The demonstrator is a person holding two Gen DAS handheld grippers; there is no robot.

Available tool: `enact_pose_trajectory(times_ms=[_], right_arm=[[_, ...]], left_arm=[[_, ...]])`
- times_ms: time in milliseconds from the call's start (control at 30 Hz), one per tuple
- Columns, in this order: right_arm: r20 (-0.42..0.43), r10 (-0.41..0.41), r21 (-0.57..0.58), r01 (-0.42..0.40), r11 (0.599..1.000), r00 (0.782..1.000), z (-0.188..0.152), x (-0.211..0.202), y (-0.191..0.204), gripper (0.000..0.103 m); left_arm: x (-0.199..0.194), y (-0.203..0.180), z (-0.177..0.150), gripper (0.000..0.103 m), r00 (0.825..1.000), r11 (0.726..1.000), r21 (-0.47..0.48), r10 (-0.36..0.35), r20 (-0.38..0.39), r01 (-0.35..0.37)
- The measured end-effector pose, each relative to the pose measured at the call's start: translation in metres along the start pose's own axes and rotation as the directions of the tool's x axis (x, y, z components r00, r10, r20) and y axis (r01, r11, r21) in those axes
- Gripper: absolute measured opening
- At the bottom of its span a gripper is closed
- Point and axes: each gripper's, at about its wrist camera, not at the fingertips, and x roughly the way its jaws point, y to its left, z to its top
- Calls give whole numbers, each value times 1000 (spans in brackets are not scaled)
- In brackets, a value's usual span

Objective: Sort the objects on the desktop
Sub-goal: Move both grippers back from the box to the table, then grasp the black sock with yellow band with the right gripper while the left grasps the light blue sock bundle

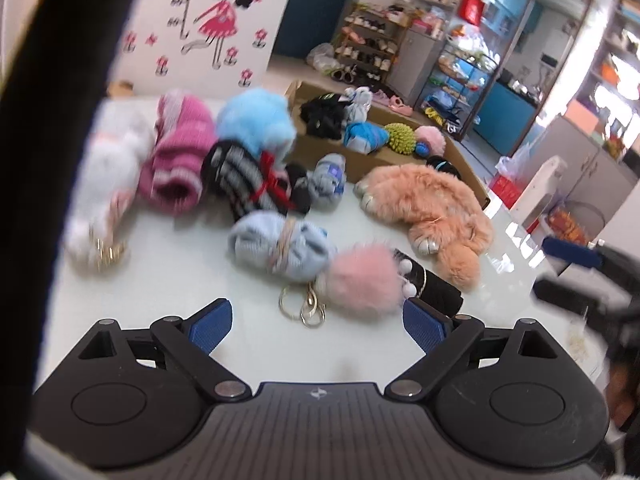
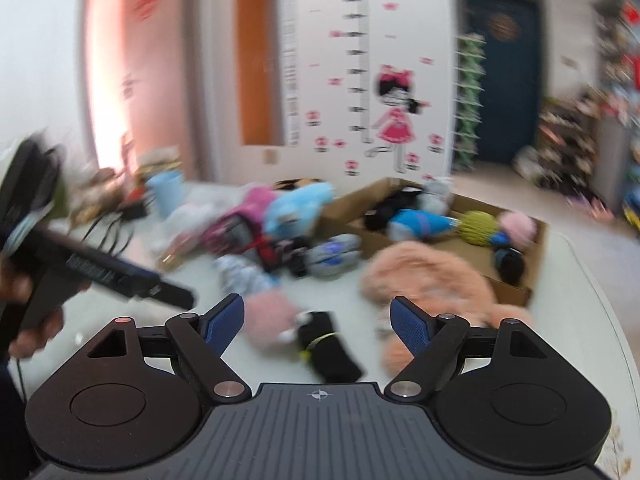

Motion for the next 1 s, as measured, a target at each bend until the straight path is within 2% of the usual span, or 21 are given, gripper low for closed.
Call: enact_pose_trajectory(times_ms=[67,167,433,533,700,1000], right_arm=[[-9,20,-48,-20,999,1000,-4,5,11,85],[-21,44,-23,-45,999,999,-10,15,16,85],[-36,14,34,-13,999,999,-27,49,9,85],[-54,1,4,-1,1000,999,-31,56,13,85],[-62,10,-19,-11,1000,998,-31,62,15,85],[-93,48,61,-43,997,994,-35,81,-14,81]], left_arm=[[3,4,3,91,1000,999,-42,-7,-9,7],[11,5,9,92,1000,998,-65,-5,-20,4],[48,17,25,92,998,984,-177,-1,-60,-10],[59,24,27,92,997,974,-226,3,-82,-22],[70,29,33,92,993,966,-252,23,-119,-52],[80,21,42,89,986,956,-274,66,-151,-106]])
